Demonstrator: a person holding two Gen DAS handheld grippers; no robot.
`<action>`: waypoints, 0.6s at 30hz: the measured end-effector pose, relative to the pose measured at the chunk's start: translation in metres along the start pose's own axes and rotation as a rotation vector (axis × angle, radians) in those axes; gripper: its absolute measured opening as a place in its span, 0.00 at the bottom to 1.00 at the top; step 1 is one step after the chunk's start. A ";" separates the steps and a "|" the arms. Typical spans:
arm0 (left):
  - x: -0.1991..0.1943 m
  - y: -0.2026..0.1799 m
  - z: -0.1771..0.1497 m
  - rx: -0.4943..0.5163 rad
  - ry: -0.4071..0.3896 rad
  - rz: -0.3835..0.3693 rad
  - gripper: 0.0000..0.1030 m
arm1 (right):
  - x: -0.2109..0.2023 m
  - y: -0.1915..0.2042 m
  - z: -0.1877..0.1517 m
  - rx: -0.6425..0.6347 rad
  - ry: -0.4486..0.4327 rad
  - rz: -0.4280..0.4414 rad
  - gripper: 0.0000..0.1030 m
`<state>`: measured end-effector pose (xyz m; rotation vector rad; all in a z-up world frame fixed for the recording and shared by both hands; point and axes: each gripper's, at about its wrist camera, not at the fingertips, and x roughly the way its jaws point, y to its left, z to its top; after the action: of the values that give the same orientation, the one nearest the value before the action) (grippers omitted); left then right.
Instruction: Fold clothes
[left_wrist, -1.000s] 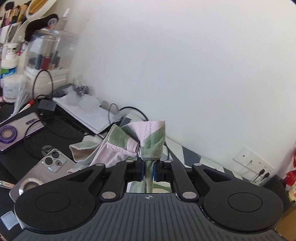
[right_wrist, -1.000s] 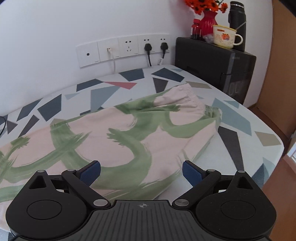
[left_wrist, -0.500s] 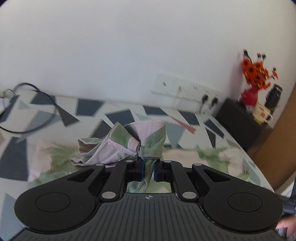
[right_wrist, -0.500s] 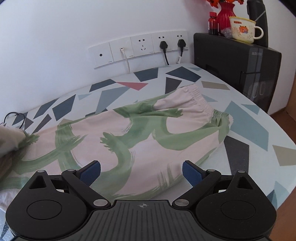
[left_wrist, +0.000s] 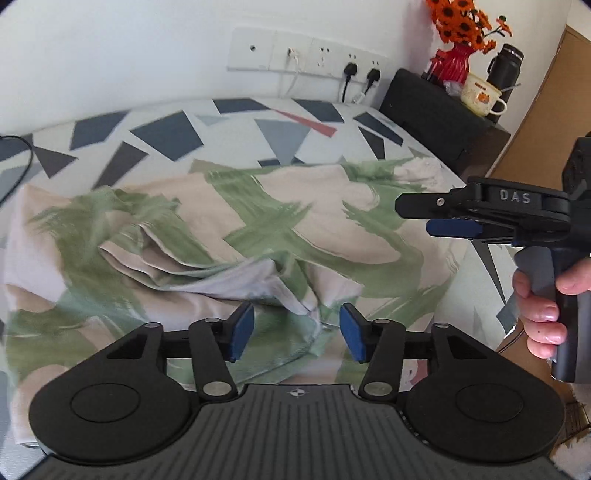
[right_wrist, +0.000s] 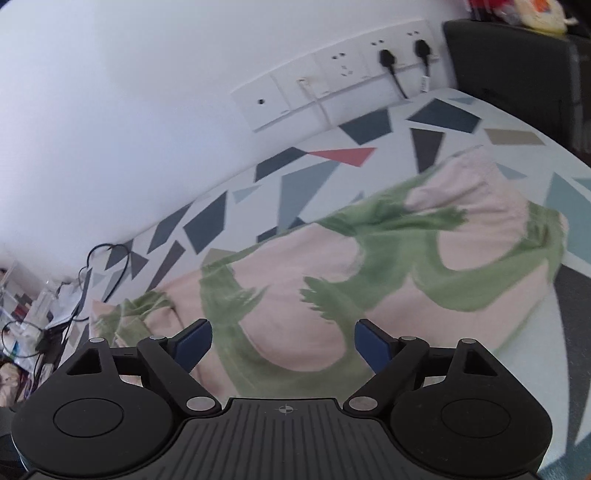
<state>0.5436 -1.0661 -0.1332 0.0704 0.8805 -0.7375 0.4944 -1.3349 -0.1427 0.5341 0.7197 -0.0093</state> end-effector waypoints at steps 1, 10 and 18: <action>-0.012 0.011 0.001 -0.011 -0.027 0.017 0.54 | 0.006 0.014 0.003 -0.049 0.004 0.024 0.81; -0.056 0.105 -0.040 -0.152 -0.045 0.367 0.55 | 0.079 0.145 -0.015 -0.557 0.084 0.172 0.66; -0.042 0.120 -0.059 -0.192 0.008 0.384 0.52 | 0.129 0.184 -0.044 -0.679 0.198 0.075 0.43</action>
<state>0.5599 -0.9317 -0.1695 0.0696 0.9077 -0.2931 0.5992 -1.1326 -0.1666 -0.0922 0.8400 0.3511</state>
